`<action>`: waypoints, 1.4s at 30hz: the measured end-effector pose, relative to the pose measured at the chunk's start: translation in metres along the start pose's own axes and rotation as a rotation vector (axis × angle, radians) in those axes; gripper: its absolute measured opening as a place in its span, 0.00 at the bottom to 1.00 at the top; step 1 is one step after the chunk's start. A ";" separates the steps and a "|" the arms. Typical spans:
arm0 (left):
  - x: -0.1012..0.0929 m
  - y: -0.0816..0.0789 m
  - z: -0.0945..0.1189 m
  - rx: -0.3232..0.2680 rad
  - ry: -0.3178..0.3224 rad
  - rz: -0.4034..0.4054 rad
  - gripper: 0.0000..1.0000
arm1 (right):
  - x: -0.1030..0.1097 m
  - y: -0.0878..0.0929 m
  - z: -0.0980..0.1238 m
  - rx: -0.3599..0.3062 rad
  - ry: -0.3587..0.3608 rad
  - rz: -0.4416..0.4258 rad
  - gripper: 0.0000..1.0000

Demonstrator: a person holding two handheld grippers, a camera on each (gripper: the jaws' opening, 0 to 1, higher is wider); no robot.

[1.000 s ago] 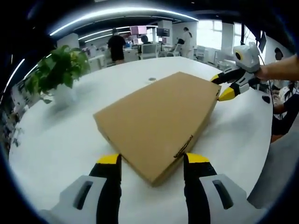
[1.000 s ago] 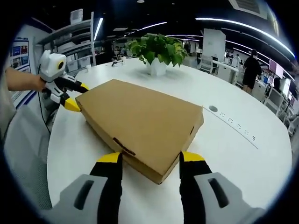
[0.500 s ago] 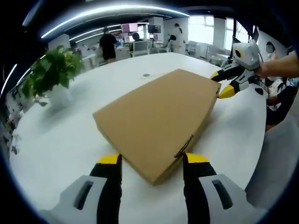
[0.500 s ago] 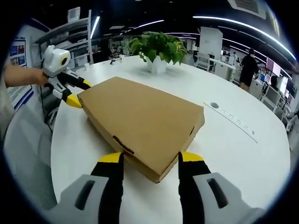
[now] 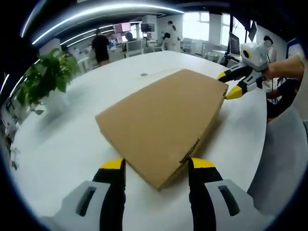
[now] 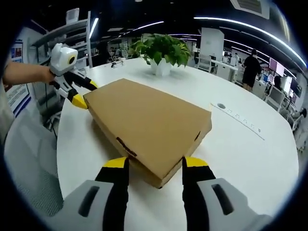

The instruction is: Operate the shoe box by opening the lid, removing the specified soft item, and placing it in the target area until the item is outside and the box remains undamaged.

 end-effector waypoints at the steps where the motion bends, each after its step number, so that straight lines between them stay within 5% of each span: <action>1: 0.000 0.000 0.001 0.001 0.004 -0.005 0.51 | 0.002 0.001 0.001 -0.001 0.002 0.000 0.39; 28: 0.001 0.019 0.020 -0.001 0.085 -0.075 0.51 | 0.052 0.017 0.019 -0.016 0.022 -0.045 0.38; 42: -0.005 0.027 0.029 -0.001 0.091 -0.066 0.51 | 0.059 0.021 0.023 -0.023 0.016 -0.054 0.37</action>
Point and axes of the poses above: the point that each gripper's makers call its tool centre point, and the gripper's own axes: z roughly backward along the fingers, x roughly to its left, y roughly out of its underside, the point moved 4 cm from there along z, roughly backward along the fingers, and after that the axes turned 6 degrees about -z, right-handed, at the moved point
